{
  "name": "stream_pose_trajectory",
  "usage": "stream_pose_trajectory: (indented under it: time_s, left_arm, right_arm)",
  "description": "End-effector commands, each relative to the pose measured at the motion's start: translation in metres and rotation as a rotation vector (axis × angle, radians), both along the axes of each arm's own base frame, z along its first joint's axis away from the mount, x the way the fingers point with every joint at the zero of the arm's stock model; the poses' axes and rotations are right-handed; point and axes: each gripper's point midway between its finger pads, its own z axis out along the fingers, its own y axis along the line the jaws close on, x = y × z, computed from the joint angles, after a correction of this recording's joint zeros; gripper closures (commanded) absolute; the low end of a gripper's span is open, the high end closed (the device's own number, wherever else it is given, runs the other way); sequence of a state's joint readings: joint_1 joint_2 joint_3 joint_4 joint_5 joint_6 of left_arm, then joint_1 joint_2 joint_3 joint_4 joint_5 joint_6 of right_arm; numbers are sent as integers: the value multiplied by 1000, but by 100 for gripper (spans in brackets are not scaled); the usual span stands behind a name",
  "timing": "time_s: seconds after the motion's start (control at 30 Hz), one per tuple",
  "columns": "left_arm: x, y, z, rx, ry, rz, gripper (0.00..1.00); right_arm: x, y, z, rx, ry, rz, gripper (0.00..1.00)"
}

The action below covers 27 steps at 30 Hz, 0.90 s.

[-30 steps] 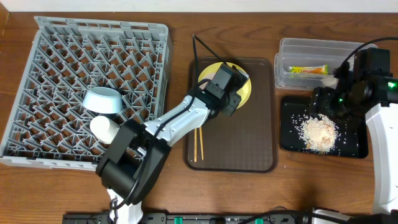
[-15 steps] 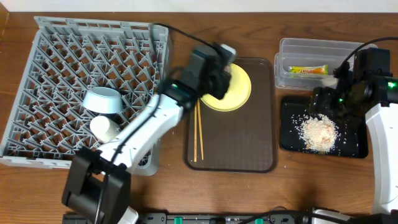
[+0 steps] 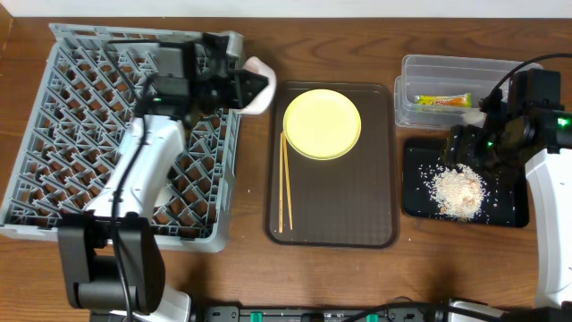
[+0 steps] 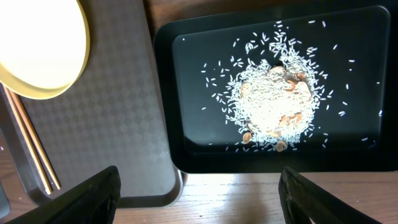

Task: Sort waste into correct bins and load items into the dishwasher
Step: 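Lift the pink bowl and carry it over the dish rack, then lower the pink bowl into the rack's back row and release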

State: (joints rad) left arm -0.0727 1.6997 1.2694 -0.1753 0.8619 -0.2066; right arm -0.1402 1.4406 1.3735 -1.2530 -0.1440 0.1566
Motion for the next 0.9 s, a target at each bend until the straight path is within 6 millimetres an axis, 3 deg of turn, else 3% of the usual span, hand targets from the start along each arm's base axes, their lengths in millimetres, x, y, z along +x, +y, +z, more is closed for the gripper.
stream_pose_trajectory:
  time_s: [0.0, 0.4, 0.87]
  left_arm:
    - [-8, 16, 34, -133, -12, -46, 92]
    - [5, 93, 33, -193, 8, 90, 92]
    - [16, 132, -14, -291, 160, 158, 92]
  right_arm:
    - [0, -4, 6, -6, -21, -24, 20]
    - [0, -4, 6, -6, -20, -24, 21]
    - [-1, -4, 6, -5, -17, -24, 21]
